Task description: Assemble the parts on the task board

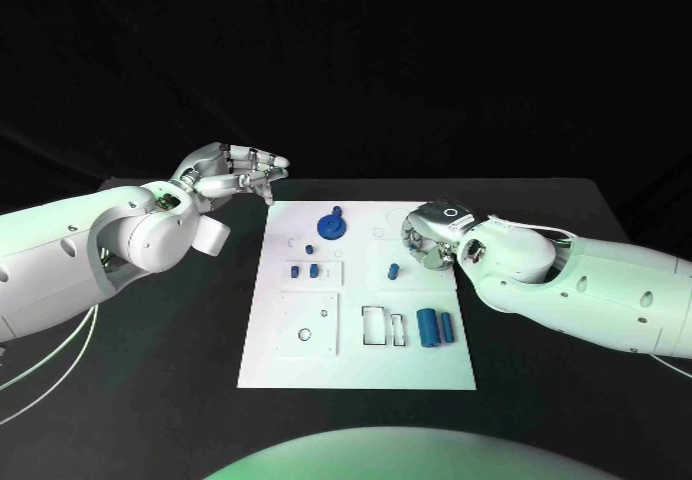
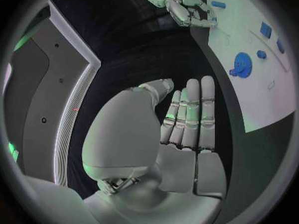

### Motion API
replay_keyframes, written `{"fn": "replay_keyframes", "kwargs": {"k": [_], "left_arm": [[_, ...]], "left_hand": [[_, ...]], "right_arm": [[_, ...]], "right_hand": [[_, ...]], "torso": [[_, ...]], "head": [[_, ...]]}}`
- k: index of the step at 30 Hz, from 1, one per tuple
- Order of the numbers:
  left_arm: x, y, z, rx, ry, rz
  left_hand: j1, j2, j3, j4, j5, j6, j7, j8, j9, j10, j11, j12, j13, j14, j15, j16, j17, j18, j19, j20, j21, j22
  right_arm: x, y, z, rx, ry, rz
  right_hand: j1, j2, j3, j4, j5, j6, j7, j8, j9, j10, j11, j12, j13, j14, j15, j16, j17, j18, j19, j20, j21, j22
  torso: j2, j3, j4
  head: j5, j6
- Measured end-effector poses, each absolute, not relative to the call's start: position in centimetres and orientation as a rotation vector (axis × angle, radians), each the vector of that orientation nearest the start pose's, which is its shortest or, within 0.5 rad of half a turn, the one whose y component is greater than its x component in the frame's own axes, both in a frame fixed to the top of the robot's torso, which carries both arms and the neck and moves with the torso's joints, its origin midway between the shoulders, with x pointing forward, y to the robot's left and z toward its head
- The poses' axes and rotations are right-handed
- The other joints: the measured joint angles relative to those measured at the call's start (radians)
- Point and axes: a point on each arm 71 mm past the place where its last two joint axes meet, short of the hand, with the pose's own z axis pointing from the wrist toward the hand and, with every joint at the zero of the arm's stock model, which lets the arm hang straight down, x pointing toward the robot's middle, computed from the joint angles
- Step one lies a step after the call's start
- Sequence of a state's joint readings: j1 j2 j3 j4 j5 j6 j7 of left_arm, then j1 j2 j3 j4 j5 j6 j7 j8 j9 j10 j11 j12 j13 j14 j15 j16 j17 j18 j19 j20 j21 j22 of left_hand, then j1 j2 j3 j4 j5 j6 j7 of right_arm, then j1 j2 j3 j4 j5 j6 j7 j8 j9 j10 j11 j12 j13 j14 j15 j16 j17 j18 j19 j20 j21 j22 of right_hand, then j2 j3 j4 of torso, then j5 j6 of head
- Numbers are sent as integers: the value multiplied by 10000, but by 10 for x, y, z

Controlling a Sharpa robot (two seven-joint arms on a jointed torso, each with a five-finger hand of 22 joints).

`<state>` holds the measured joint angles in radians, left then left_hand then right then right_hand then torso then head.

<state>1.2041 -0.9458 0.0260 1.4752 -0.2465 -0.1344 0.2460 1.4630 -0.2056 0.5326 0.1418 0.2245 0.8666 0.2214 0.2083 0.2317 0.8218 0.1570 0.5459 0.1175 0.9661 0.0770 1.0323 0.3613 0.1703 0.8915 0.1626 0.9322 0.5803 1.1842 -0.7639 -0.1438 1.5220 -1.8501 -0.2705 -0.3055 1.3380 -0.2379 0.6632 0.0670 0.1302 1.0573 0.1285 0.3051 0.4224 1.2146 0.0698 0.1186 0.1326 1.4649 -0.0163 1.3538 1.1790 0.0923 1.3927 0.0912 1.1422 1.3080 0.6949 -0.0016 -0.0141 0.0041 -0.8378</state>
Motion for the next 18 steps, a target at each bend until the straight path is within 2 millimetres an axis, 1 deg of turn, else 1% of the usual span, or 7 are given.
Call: {"fn": "replay_keyframes", "kwargs": {"k": [2,3,5,8,11,14,18], "left_arm": [[499,264,-160,-9069,15797,-14393],[499,264,-160,-9068,15802,-14389],[499,265,-161,-9068,15813,-14382],[499,265,-161,-9068,15828,-14377],[499,265,-161,-9065,15845,-14377],[499,264,-161,-9062,15863,-14377],[499,264,-161,-9060,15884,-14375]], "left_hand": [[0,0,0,0,0,0,0,0,0,-33,-33,0,-11,-33,-33,0,0,0,0,0,0,0],[0,0,0,0,0,0,0,0,0,-33,-33,0,-11,-33,-33,0,0,0,0,0,0,0],[0,0,0,0,0,0,0,0,0,-33,-34,0,-11,-33,-33,0,0,0,0,0,0,0],[0,0,0,0,0,0,0,0,1,-33,-34,0,-11,-33,-33,1,-3,1,-10,11,0,-2],[0,0,0,0,0,0,0,0,-2,-38,-28,0,-10,-33,-33,1,-13,0,-36,36,0,-10],[0,0,14,-14,0,0,0,0,-8,-70,3,0,-14,-33,-33,-29,-13,0,-36,36,0,-10],[0,0,29,-28,0,0,0,0,-8,-70,3,0,-19,-33,-33,-40,-22,0,-35,36,0,-10]], "right_arm": [[467,-165,-226,-4843,16507,3610],[466,-165,-226,-4833,16497,3614],[466,-165,-227,-4804,16470,3625],[466,-165,-227,-4763,16431,3649],[465,-165,-227,-4706,16381,3677],[465,-165,-228,-4646,16333,3703],[464,-166,-229,-4571,16276,3737]], "right_hand": [[0,0,67,-37,113,1,-1,-1,5,0,0,-2,0,0,0,2,43,0,0,0,79,-1],[-50,49,114,-54,176,21,-21,-8,18,32,-32,-2,0,0,0,60,119,1,4,-4,164,-1],[-46,52,212,-126,248,56,-56,12,65,95,-94,-3,0,0,0,105,198,1,66,-58,296,-1],[-20,188,354,-249,242,56,-57,105,145,219,-109,-4,-1,0,0,106,230,0,149,-71,371,-1],[20,258,481,-343,95,55,-57,123,215,290,-112,32,-2,0,0,106,222,0,155,-77,450,-2],[-1,348,652,-459,-202,55,-57,180,275,292,-111,44,48,0,1,106,193,1,203,-126,524,-2],[-34,382,742,-523,-276,53,-57,187,326,293,-109,43,69,0,1,106,193,0,203,-126,524,-3]], "torso": [[1,-1,0],[4,-1,0],[6,-2,0],[10,-2,0],[10,-2,0],[10,-2,0],[6,-1,4]], "head": [[1,0],[6,0],[7,2],[8,11],[1,12],[0,18],[0,23]]}}
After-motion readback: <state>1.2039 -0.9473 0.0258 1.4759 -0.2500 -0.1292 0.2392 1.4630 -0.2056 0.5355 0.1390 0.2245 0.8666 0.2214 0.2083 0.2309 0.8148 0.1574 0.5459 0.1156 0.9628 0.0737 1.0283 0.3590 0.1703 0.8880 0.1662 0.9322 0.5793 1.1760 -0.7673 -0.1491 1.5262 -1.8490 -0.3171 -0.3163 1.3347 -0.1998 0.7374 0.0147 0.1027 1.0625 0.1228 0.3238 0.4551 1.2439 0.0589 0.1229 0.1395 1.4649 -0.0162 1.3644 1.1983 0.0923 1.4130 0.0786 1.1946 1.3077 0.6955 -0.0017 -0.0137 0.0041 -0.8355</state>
